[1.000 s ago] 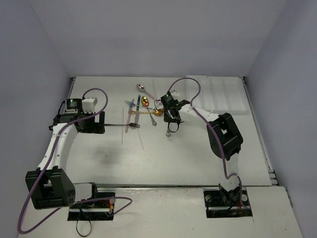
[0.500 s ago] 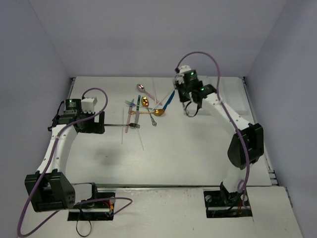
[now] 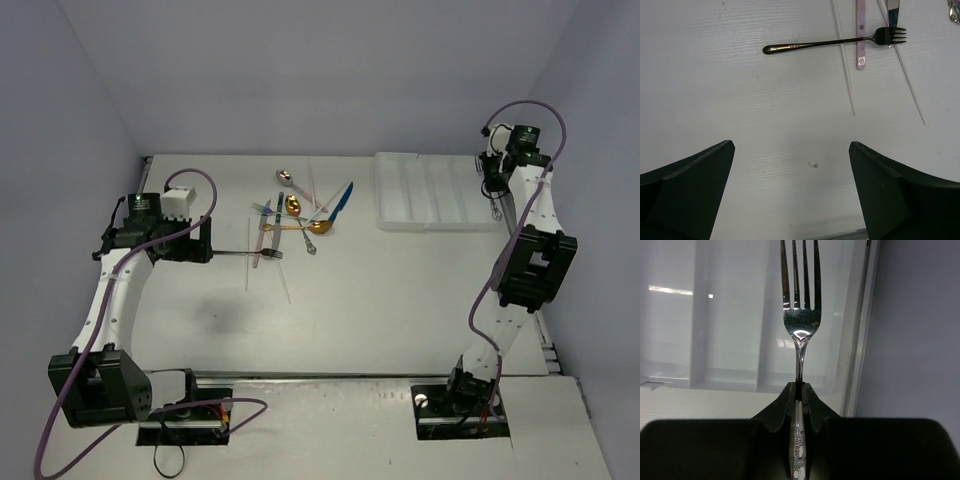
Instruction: Sort the eating utensils into containers
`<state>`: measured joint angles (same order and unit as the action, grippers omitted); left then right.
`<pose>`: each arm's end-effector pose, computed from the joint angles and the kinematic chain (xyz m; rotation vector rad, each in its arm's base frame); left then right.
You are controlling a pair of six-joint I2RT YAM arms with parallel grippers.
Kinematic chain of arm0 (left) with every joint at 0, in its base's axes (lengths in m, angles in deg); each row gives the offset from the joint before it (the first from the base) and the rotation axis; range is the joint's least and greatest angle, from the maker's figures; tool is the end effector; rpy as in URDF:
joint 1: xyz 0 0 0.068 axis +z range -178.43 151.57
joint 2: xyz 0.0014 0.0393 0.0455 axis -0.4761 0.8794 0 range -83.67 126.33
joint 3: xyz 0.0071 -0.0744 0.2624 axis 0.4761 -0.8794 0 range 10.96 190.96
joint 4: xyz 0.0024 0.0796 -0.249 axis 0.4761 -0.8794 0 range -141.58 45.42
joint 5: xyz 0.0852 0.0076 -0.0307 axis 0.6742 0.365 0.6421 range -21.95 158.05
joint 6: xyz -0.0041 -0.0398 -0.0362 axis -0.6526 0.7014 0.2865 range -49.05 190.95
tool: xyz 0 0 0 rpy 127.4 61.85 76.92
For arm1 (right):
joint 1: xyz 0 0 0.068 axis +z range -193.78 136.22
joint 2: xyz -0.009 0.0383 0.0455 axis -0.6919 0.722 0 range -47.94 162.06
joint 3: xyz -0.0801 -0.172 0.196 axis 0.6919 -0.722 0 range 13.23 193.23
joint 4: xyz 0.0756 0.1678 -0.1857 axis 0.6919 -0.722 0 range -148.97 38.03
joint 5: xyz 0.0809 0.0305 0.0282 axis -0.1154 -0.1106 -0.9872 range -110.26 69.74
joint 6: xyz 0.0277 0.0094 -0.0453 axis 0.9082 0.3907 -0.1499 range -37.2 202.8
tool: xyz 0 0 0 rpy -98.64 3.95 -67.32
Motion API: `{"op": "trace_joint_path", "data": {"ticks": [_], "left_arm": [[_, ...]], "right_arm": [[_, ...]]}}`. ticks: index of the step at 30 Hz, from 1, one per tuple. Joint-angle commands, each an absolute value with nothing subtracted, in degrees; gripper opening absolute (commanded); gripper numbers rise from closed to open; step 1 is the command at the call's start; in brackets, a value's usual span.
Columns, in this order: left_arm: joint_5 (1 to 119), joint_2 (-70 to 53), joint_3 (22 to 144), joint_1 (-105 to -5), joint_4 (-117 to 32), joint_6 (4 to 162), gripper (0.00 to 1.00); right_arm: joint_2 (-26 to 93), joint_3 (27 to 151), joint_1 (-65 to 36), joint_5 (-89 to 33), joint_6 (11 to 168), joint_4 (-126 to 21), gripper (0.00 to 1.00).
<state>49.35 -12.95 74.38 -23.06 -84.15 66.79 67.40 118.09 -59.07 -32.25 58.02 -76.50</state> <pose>0.2568 0.0127 0.3124 0.1281 2.3515 -0.3086 0.4592 -0.1179 0.3041 -0.2974 2.1512 -0.1727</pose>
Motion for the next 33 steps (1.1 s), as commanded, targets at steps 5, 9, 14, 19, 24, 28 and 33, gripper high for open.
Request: {"op": "trace_joint_path", "data": {"ticks": [5, 9, 14, 19, 24, 28, 33], "left_arm": [[48.0, -14.6, 77.4, -23.0, -83.1, 64.3, 0.97], [47.5, -14.4, 77.4, -23.0, -83.2, 64.1, 0.97], [46.7, -13.8, 76.7, -23.0, -83.1, 64.1, 0.97], [46.5, -13.1, 76.5, -22.9, -83.0, 63.6, 0.97], [45.8, -12.7, 76.8, -23.0, -83.0, 63.2, 0.97], [43.5, -12.2, 77.1, -23.0, -83.1, 62.2, 0.97], [42.1, -10.7, 77.9, -23.0, -82.5, 60.3, 0.97]], "right_arm": [[74.1, 128.0, -60.0, -39.9, 54.0, -77.2, 0.0], [77.5, 131.1, -60.0, -41.0, 55.0, -77.5, 0.0], [81.6, 134.9, -60.0, -41.5, 57.5, -77.6, 0.0], [85.6, 139.1, -60.0, -42.0, 59.1, -77.5, 0.0], [88.8, 142.3, -60.0, -41.7, 59.4, -77.5, 0.06], [89.9, 143.3, -59.8, -42.1, 59.6, -77.5, 0.34], [89.7, 142.8, -59.9, -41.7, 59.7, -77.6, 0.65]]}}
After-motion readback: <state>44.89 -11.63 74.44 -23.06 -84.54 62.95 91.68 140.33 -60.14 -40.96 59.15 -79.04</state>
